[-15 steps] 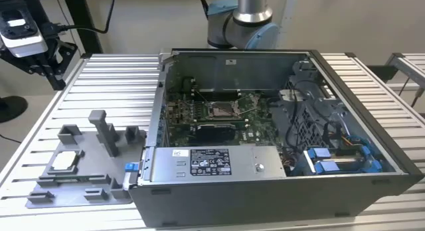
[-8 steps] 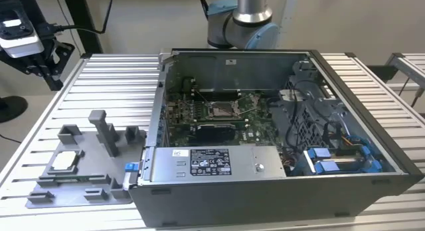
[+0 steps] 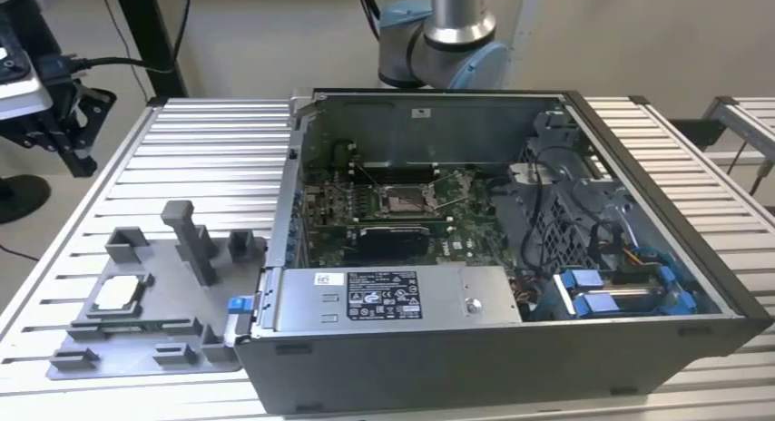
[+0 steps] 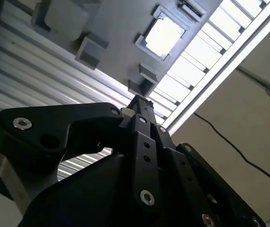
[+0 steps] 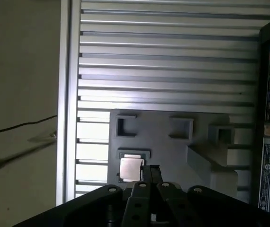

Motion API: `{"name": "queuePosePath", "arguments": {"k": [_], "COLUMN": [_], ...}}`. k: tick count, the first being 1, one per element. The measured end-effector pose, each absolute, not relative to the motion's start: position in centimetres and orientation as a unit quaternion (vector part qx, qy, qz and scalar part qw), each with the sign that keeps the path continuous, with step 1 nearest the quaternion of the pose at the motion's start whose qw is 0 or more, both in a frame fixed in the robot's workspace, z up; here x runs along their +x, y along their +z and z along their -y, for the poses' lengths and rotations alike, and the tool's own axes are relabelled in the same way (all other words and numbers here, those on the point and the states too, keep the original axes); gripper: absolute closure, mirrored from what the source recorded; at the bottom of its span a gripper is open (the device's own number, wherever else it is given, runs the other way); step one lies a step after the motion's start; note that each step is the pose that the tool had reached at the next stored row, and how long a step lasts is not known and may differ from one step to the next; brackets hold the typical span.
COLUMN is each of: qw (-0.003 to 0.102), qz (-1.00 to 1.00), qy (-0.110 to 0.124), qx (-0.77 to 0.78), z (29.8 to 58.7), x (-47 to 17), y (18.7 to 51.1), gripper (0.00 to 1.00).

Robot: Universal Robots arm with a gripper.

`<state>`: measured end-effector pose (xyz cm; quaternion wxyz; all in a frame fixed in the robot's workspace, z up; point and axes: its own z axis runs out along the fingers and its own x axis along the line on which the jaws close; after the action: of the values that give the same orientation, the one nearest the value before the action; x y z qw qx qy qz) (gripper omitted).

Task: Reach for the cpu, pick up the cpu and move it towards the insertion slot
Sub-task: 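Reach for the cpu, then pick up the cpu and move it towards the insertion slot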

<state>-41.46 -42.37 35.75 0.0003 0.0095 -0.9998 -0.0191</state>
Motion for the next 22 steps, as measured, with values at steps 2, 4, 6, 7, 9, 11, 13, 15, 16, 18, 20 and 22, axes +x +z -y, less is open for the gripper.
{"name": "queuePosePath", "arguments": {"k": [2,4,6,7,9,11,13,15,16,18,20,22], "qw": [0.0,0.0,0.0,0.0,0.0,0.0,0.0,0.0,0.0,0.0,0.0,0.0], "qz": [1.0,1.0,1.0,1.0,1.0,1.0,1.0,1.0,1.0,1.0,1.0,1.0], "qy": [-0.019,-0.019,-0.019,-0.019,-0.019,-0.019,-0.019,-0.019,-0.019,-0.019,-0.019,-0.019], "qx": [0.01,0.009,0.009,0.01,0.009,0.009,0.009,0.009,0.009,0.009,0.009,0.009], "z": [42.73,42.88,42.9,42.9,42.9,42.9,42.9,42.9,42.9,42.9,42.9,42.9], "x": [-41.73,-42.02,-42.06,-42.06,-42.07,-42.07,-42.08,-42.08,-42.08,-42.09,-42.09,-42.09], "y": [35.64,35.52,35.49,35.49,35.5,35.49,35.5,35.5,35.5,35.49,35.5,35.5], "gripper": [1.0,1.0,1.0,1.0,1.0,1.0,1.0,0.0,0.0,0.0,0.0,0.0]}}
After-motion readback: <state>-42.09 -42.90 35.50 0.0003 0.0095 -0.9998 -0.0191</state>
